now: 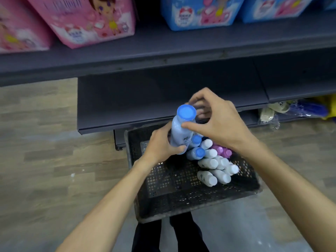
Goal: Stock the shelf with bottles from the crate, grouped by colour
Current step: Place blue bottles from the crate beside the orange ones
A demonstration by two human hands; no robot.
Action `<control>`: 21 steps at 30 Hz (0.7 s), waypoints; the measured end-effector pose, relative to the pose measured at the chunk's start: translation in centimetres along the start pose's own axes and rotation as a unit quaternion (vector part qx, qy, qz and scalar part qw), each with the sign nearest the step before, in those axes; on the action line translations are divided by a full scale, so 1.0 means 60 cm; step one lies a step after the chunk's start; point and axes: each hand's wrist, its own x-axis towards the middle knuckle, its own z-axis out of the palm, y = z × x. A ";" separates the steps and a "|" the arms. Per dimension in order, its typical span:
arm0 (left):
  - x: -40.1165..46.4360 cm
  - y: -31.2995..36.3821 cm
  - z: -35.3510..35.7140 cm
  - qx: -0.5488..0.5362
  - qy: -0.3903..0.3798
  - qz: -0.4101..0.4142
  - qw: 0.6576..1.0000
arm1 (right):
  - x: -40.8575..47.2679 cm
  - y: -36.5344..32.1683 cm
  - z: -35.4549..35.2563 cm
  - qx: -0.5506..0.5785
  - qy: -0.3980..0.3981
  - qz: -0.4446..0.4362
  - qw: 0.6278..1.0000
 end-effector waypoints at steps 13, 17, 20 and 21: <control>-0.096 0.322 -0.220 0.063 -0.027 0.160 0.985 | -0.054 -0.244 -0.160 0.054 -0.028 -0.120 0.991; -0.144 0.384 -0.257 0.036 0.030 0.194 0.980 | -0.075 -0.340 -0.207 0.007 0.016 -0.183 0.983; -0.177 0.419 -0.270 0.068 0.134 0.222 0.963 | -0.084 -0.404 -0.237 -0.017 0.067 -0.226 0.972; -0.182 0.430 -0.276 0.084 0.171 0.227 0.955 | -0.084 -0.424 -0.246 -0.021 0.083 -0.238 0.967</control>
